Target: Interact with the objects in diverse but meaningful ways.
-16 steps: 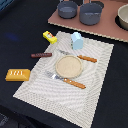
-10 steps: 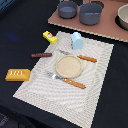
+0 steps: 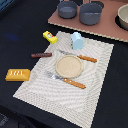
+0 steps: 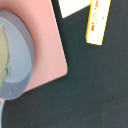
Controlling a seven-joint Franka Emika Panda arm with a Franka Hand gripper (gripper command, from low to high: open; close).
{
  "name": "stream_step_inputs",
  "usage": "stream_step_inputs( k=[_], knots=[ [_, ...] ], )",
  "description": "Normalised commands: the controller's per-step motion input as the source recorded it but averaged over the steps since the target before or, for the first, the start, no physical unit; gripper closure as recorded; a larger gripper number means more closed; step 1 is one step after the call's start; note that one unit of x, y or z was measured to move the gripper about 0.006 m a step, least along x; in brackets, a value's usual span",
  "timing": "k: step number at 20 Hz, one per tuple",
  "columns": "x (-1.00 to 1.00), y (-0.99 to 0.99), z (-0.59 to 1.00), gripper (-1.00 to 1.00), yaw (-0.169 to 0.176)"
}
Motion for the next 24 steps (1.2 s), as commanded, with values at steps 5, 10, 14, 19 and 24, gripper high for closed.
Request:
stream_step_inputs(
  k=[5, 10, 14, 19, 24],
  knots=[
    [0.81, 0.40, 0.01, -1.00, -0.041],
    [0.71, 0.24, -0.05, -1.00, -0.042],
    [0.57, 0.26, -0.16, -1.00, -0.048],
    [0.32, 0.26, -0.16, -1.00, -0.007],
    [0.19, 0.36, -0.19, -1.00, 0.000]
  ],
)
